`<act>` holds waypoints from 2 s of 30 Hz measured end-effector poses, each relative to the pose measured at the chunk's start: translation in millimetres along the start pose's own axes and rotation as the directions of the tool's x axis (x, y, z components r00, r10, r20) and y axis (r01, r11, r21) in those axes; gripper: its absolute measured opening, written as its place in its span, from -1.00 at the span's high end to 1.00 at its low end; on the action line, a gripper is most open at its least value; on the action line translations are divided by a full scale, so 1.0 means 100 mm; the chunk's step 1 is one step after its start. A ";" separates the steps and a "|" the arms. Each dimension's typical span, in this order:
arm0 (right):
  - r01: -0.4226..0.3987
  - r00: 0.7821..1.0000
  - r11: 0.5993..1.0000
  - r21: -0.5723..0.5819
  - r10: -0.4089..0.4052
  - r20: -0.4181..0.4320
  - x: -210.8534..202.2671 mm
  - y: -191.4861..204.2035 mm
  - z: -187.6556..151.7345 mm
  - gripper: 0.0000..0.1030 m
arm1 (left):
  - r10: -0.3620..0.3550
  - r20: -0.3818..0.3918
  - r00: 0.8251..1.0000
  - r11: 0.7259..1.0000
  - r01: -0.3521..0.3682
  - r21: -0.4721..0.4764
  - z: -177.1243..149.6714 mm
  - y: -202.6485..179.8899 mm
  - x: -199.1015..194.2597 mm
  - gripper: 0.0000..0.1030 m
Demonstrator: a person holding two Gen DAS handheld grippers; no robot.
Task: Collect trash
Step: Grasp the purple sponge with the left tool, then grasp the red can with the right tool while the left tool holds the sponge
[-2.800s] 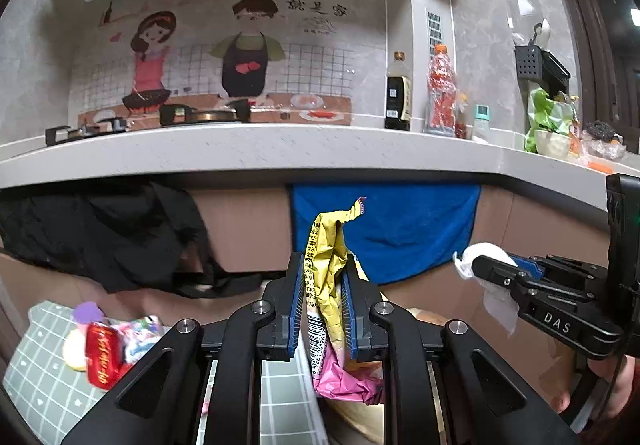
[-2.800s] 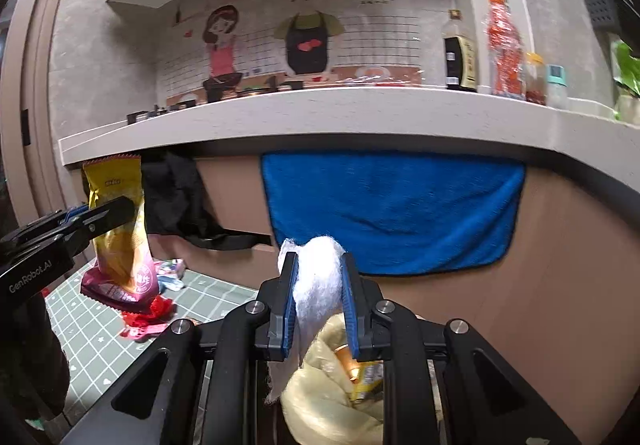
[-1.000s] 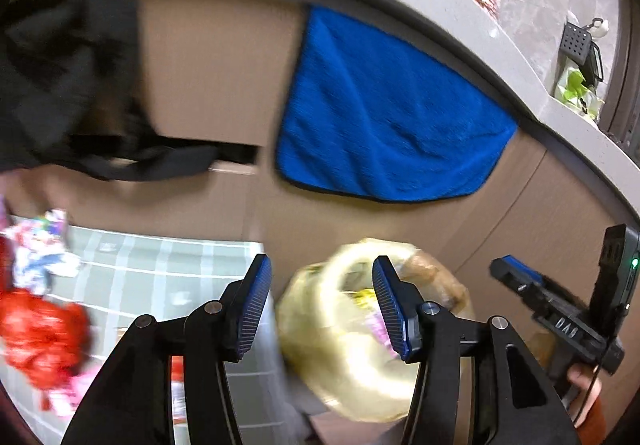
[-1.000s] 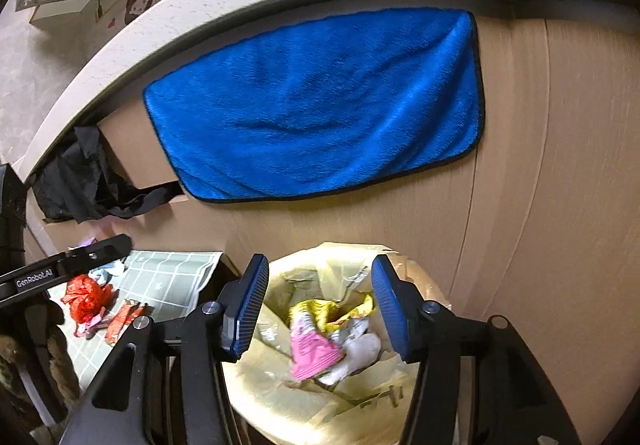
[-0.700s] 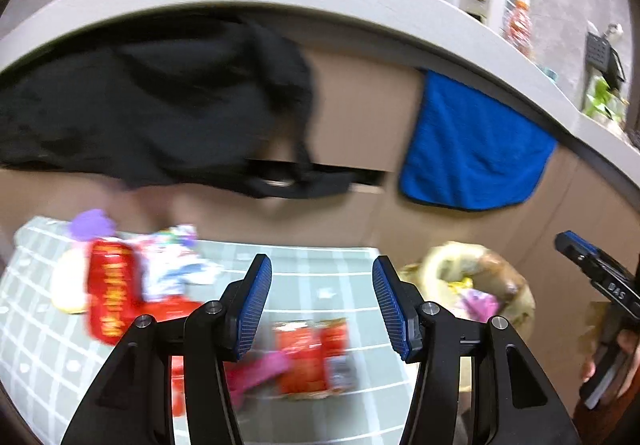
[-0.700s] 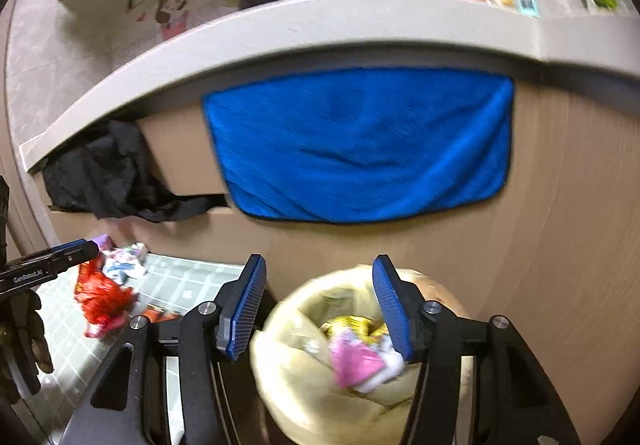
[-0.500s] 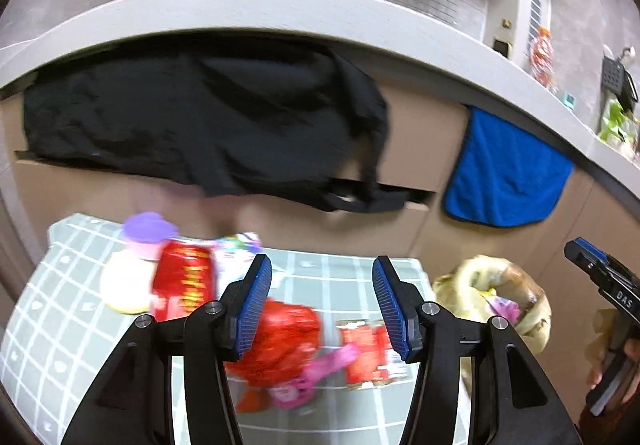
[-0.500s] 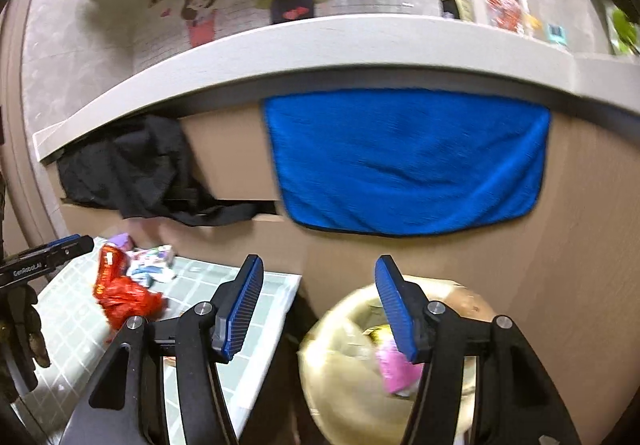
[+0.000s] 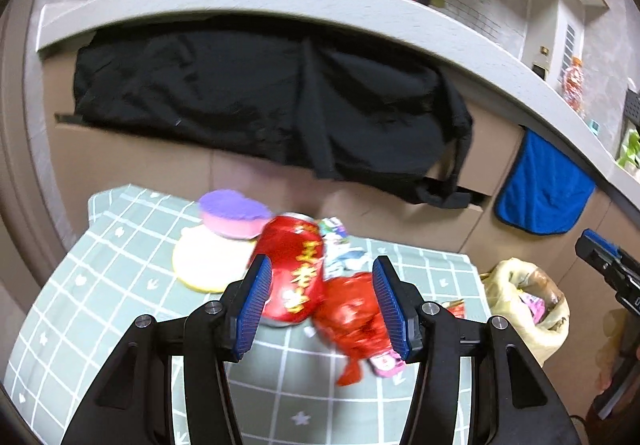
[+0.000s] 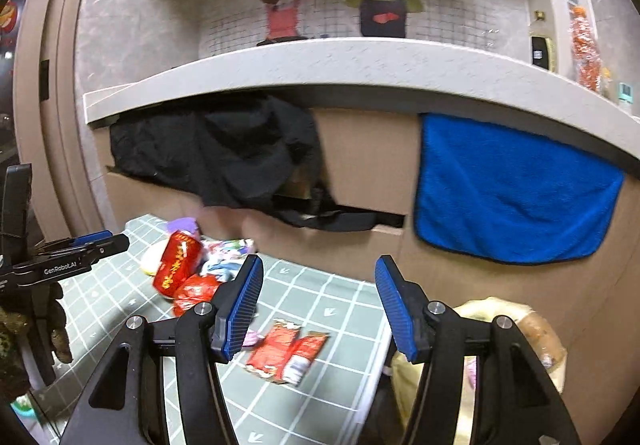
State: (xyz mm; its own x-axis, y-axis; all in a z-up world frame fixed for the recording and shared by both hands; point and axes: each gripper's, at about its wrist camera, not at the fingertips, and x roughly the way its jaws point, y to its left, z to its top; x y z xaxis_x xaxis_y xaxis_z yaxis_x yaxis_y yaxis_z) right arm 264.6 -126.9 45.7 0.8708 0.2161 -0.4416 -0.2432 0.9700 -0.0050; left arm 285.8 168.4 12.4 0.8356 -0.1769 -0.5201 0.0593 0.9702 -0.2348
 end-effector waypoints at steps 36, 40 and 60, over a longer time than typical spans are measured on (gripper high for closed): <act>-0.056 0.953 0.993 0.105 0.085 -0.292 0.97 -0.08 -0.59 -0.08 | 0.145 -0.319 0.937 0.931 -0.238 -0.277 0.49 1.24 2.23 -0.45; -0.074 0.949 0.991 0.114 0.105 -0.297 1.05 -0.07 -0.61 -0.08 | 0.100 -0.317 0.943 0.954 -0.181 -0.238 0.37 1.20 2.06 -0.43; -0.329 0.901 0.944 0.013 0.318 -0.295 1.11 1.01 -0.33 -0.08 | 0.089 -0.043 0.995 0.989 -0.094 -0.115 0.22 1.10 0.09 -0.32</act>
State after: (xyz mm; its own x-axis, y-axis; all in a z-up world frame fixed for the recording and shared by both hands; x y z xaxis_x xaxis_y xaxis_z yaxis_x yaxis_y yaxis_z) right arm 322.4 -9.1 -33.3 0.5812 0.4702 -0.6642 -0.5103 0.8464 0.1526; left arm 312.0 277.4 0.3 0.8131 -0.0967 -0.5741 -0.0822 0.9571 -0.2777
